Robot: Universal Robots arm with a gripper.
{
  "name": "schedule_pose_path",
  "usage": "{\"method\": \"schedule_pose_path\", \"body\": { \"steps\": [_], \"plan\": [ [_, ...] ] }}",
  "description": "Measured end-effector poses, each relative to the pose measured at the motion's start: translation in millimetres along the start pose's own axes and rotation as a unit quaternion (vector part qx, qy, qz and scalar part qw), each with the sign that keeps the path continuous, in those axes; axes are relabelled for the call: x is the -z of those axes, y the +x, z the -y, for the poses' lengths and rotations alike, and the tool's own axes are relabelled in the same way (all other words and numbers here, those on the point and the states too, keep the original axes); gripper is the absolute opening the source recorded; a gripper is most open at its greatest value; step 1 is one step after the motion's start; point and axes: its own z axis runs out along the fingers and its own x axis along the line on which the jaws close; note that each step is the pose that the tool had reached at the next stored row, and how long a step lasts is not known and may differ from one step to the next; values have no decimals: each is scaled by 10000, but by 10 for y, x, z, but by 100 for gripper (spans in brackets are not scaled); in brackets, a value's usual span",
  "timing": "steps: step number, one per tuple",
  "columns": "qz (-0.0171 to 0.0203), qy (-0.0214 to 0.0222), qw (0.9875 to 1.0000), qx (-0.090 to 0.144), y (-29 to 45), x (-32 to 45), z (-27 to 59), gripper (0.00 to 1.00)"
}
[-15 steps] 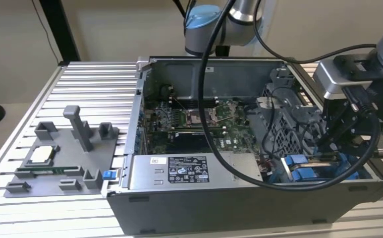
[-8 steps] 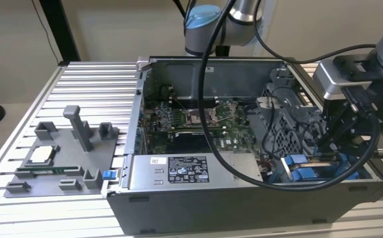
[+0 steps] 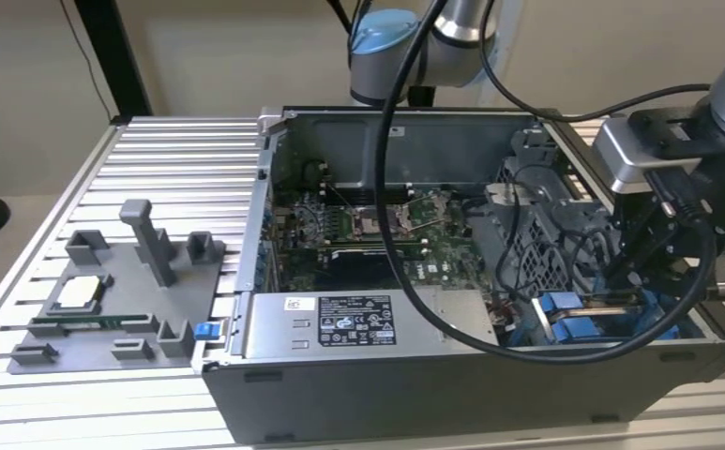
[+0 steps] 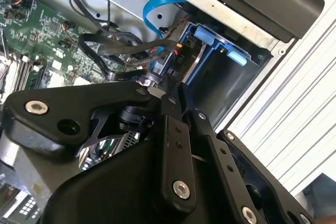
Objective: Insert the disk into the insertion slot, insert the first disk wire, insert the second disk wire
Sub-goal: 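Insert the second disk wire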
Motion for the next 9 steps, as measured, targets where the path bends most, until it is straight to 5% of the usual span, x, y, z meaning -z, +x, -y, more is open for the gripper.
{"method": "schedule_pose_path", "body": {
  "steps": [9],
  "plan": [
    [1, 5, 10000, 1, 0, 0, 0, 0]
  ]
}}
